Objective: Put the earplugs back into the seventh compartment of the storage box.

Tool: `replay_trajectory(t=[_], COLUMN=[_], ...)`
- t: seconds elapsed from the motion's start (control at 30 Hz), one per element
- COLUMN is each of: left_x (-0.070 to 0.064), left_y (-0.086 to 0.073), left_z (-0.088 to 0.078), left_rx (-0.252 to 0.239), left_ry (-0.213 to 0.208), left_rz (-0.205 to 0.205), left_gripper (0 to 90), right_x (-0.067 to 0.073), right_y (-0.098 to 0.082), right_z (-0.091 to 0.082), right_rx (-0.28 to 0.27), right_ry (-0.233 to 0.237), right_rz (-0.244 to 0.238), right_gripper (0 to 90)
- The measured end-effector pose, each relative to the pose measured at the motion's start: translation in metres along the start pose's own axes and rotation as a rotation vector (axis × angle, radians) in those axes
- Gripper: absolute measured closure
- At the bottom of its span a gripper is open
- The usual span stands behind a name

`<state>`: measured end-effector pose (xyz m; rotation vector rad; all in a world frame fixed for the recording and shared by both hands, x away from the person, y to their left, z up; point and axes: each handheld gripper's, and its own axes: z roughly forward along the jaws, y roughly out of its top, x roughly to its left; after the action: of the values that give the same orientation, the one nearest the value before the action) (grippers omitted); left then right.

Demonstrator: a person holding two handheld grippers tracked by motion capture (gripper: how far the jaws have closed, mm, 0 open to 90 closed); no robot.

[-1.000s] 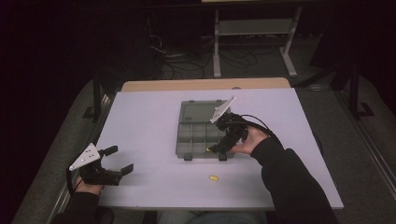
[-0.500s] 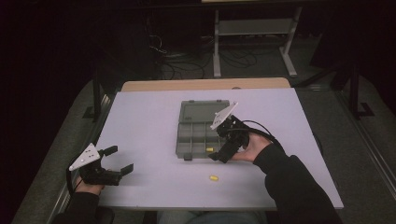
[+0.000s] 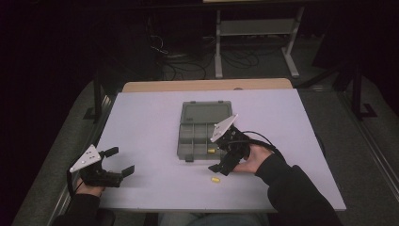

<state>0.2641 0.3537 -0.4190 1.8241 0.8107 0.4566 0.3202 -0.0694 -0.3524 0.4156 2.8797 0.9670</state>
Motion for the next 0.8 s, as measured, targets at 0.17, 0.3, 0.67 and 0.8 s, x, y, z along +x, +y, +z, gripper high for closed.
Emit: replay_trajectory(t=[0.17, 0.3, 0.67, 0.8], left_x=[-0.001, -0.001, -0.001, -0.001], left_y=[0.000, 0.000, 0.000, 0.000], left_z=[0.000, 0.000, 0.001, 0.001], left_rx=[0.005, 0.007, 0.009, 0.008], left_ry=[0.002, 0.000, 0.000, 0.000], left_rz=[0.008, 0.010, 0.010, 0.010], left_gripper=[0.0, 0.0, 0.0, 0.0], right_x=[0.004, 0.006, 0.013, 0.015], right_y=[-0.004, -0.008, -0.021, -0.024], right_z=[0.007, 0.014, 0.028, 0.031], right_rx=[0.007, 0.017, 0.044, 0.050], right_ry=[0.015, 0.029, 0.057, 0.063], right_rz=[-0.004, -0.003, 0.004, -0.002], right_gripper=[0.0, 0.0, 0.0, 0.1])
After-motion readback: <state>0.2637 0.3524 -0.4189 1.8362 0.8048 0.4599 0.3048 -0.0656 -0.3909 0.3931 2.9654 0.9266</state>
